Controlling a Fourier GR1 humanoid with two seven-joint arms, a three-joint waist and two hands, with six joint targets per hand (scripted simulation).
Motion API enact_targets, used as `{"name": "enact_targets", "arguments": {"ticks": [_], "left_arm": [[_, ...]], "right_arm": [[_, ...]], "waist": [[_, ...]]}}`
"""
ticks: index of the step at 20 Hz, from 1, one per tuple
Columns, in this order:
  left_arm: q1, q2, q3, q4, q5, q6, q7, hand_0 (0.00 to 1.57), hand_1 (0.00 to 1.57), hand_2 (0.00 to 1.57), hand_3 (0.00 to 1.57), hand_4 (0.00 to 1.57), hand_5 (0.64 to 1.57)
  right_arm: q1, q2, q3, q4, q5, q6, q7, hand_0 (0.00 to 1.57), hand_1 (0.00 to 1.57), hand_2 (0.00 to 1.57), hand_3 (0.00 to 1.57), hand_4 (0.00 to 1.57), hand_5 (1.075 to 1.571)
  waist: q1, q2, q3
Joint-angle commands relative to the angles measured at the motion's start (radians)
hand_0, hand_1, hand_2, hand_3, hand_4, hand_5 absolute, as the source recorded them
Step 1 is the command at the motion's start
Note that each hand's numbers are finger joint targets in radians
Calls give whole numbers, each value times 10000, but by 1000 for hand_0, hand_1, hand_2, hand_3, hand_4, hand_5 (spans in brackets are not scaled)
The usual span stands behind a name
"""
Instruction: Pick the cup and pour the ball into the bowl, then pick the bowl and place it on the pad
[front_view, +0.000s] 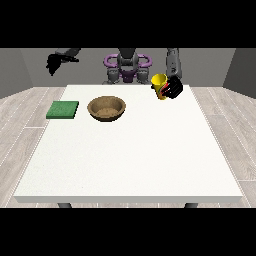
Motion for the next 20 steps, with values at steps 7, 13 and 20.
{"name": "enact_targets", "arguments": {"ticks": [7,13,20], "left_arm": [[-1650,438,-1602,-286,-2535,309,3909,1486,1486,1571,1571,1571,1274],[-2460,25,-2199,-175,-4048,1347,5592,1495,1495,1571,1571,1530,1287],[-3471,-424,-4127,186,-6790,409,8158,1559,1559,1571,1571,1571,1207]], "right_arm": [[-89,-218,-353,1526,61,251,-685,0,0,0,0,0,1568],[-442,-438,-236,1505,46,583,-695,0,0,0,0,0,1569],[-88,-420,-397,2323,-31,784,-821,0,0,0,0,0,1570]], "waist": [[373,-405,-42],[-151,-238,-41],[58,-1362,-19]]}}
